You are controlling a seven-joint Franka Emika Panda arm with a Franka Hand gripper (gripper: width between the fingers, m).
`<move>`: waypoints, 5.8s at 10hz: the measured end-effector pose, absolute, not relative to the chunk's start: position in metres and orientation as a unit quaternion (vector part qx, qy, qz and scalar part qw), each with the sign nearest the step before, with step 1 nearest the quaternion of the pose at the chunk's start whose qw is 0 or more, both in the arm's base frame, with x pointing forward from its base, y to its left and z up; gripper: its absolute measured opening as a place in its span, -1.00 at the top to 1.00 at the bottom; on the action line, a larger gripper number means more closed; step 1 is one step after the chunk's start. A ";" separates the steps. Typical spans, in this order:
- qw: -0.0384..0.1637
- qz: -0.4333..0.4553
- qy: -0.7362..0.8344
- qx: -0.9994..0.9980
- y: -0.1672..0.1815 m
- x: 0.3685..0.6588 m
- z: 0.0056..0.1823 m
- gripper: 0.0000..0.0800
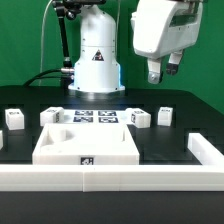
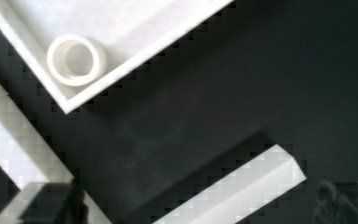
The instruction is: Assemble one leg
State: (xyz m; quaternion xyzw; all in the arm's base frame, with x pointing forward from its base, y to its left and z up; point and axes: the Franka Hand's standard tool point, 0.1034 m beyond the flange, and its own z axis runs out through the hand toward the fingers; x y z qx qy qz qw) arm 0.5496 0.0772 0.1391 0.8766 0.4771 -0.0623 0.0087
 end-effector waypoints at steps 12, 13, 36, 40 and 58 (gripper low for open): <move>0.024 -0.011 0.630 0.776 0.045 0.492 0.111 -0.63; 0.025 -0.013 0.661 0.750 0.028 0.486 0.106 -0.63; -0.011 -0.031 0.682 0.731 -0.031 0.448 0.011 0.82; -0.011 -0.030 0.682 0.731 -0.031 0.449 0.011 0.84; -0.013 -0.002 0.706 0.708 0.081 0.479 0.012 -0.42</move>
Offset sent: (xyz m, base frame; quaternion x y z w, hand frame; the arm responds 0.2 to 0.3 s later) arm 0.0000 0.0000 0.0000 0.0000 0.0000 0.0000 1.0000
